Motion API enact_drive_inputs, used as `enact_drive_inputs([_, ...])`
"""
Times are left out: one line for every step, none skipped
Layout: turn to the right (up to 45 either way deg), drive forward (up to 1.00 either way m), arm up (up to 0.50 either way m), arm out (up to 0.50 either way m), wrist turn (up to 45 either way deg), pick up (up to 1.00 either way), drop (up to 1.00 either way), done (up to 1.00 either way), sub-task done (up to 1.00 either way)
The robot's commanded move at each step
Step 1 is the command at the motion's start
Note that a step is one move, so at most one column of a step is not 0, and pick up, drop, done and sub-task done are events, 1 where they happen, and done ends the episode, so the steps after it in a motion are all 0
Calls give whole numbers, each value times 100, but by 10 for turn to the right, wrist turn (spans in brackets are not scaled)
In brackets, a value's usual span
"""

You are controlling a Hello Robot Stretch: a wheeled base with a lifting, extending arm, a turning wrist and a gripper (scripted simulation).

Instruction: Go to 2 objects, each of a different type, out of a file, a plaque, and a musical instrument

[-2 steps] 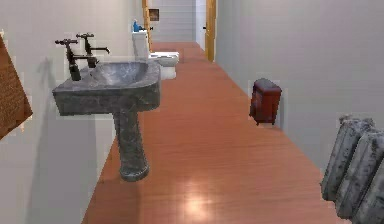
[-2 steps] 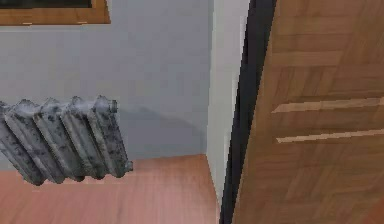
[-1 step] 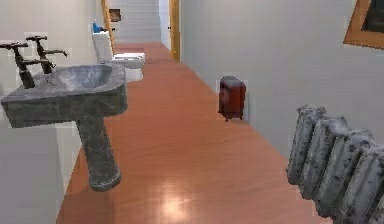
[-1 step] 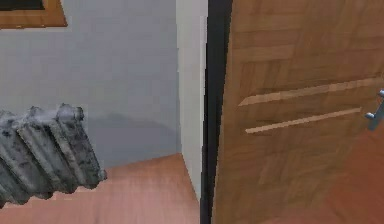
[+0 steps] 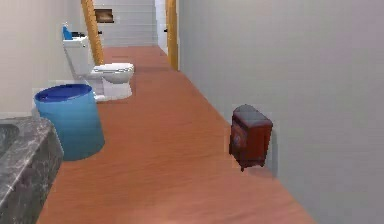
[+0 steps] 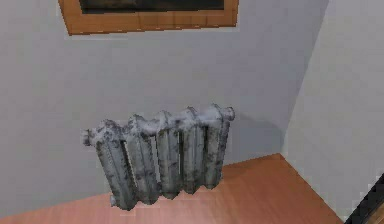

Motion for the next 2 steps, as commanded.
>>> enact_drive_inputs([-30,0,0,0,0,0,0,0,0])
enact_drive_inputs([0,5,0,0,0,0,0,0,0])
